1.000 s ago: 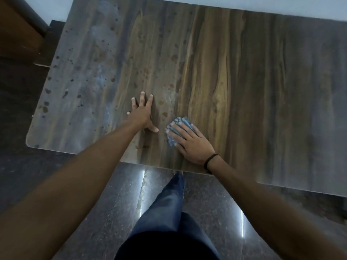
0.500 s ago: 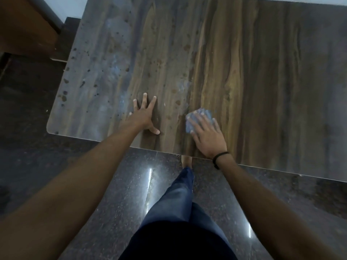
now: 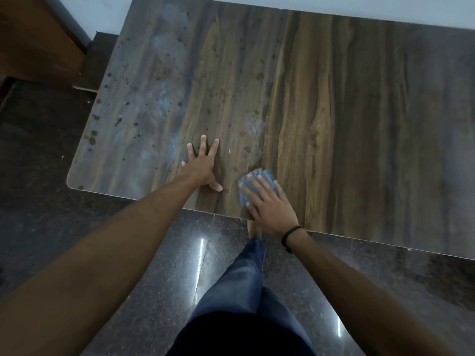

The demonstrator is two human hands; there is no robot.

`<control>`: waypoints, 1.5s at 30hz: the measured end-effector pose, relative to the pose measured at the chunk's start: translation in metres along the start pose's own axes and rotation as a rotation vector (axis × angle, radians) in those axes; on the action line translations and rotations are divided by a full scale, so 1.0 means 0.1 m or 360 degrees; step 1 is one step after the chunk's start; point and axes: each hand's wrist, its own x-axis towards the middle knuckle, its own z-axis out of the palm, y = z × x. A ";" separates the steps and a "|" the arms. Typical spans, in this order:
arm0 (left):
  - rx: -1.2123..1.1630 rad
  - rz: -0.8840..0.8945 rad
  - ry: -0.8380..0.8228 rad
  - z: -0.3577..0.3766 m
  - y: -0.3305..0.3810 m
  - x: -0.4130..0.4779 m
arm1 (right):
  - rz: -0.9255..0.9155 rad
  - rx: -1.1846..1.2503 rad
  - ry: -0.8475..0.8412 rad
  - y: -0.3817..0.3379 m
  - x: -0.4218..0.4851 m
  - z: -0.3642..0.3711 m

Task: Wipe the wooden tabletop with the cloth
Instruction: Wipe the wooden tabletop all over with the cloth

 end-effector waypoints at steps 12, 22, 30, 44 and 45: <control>-0.0008 0.0020 -0.0008 0.01 -0.01 0.01 | -0.0289 -0.0036 -0.0076 0.11 0.27 -0.05; -0.0004 0.0034 0.0010 -0.02 0.01 -0.05 | -0.0039 0.0048 -0.0088 0.34 0.72 -0.19; 0.0050 0.0048 0.0083 -0.11 0.02 0.08 | 0.0023 0.0102 -0.0041 0.23 0.76 -0.19; 0.0195 0.0216 0.0034 -0.85 0.10 0.84 | -0.0192 0.0063 -0.0181 0.61 1.27 -0.37; 0.0190 0.0226 0.0029 -0.85 0.09 0.86 | -0.0100 0.0074 -0.0150 0.70 1.36 -0.41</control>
